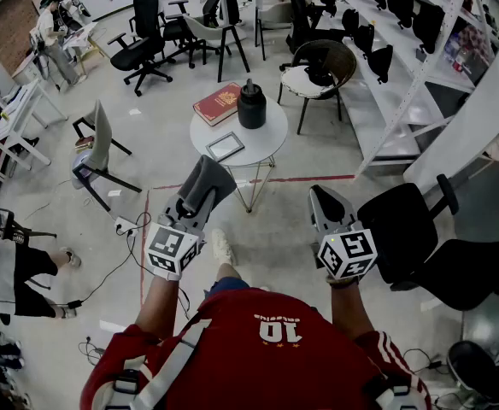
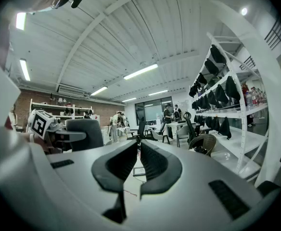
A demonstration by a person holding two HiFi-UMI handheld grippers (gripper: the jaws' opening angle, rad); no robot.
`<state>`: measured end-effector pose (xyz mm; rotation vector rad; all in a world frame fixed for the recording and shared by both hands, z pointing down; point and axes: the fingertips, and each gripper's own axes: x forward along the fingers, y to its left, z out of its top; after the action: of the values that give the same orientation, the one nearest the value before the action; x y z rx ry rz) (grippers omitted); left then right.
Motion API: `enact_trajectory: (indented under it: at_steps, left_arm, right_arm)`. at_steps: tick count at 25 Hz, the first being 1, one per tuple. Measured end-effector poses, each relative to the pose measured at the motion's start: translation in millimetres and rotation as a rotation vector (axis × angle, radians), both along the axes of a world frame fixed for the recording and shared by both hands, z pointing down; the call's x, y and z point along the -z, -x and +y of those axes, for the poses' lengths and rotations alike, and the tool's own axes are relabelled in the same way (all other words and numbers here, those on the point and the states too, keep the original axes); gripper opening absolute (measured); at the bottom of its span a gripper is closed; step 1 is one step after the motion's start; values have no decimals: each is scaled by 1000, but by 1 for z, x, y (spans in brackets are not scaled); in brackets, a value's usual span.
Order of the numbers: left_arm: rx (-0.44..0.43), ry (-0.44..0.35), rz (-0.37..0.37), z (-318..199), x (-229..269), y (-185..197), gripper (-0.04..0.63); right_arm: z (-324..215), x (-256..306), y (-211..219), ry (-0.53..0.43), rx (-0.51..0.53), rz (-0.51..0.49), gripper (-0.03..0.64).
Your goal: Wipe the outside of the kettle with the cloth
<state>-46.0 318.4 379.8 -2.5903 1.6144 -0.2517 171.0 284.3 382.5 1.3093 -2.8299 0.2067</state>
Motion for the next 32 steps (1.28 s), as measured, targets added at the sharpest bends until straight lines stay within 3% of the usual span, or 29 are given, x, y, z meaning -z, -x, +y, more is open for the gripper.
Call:
enact_trajectory:
  at_steps: [8,32]
  left_arm:
    - [17,11,32,4,4,4,48]
    - [31,25,35,-15,3,6,48]
  right_arm:
    - [3,5,5,-4,6,14,32]
    - [-16,-2,9,37,19,-14,34]
